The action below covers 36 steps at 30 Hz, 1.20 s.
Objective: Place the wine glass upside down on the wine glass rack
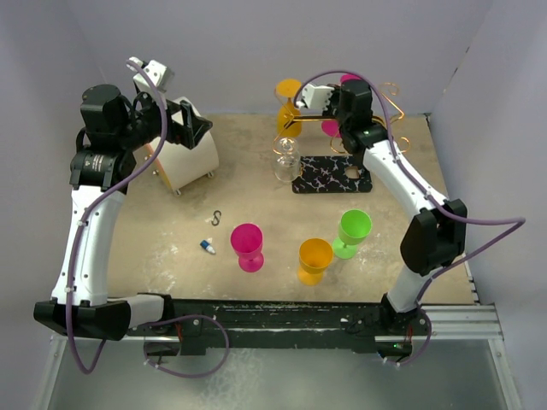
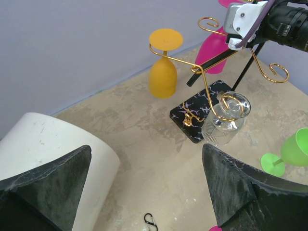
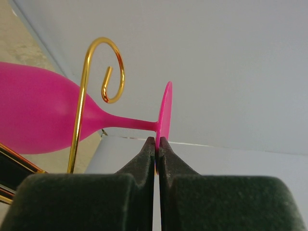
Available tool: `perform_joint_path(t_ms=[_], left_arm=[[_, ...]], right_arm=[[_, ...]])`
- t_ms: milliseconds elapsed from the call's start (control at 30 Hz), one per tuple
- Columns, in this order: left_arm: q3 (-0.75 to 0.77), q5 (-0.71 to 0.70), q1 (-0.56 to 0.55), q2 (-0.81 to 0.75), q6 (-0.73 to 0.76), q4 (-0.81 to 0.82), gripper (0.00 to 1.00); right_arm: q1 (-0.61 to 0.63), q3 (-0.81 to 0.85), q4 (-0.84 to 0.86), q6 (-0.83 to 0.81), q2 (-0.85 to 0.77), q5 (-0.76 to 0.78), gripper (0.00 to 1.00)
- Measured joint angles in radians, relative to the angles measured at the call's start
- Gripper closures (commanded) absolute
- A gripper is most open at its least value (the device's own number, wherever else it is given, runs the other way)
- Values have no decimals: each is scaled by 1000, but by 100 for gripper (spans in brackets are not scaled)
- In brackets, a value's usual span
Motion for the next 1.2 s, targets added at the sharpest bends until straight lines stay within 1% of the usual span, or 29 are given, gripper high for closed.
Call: perform_joint_path(t_ms=[300, 767, 1000, 1200], left_arm=[[0, 0, 0, 0, 1, 1, 1], [0, -5, 0, 4, 11, 0, 1], [0, -12, 17, 4, 13, 0, 1], [0, -15, 20, 5, 19, 0, 1]], right_arm=[[25, 47, -24, 6, 40, -19, 100], [40, 143, -24, 5, 163, -16, 100], [40, 216, -23, -2, 224, 9, 100], [40, 243, -32, -5, 247, 39, 100]])
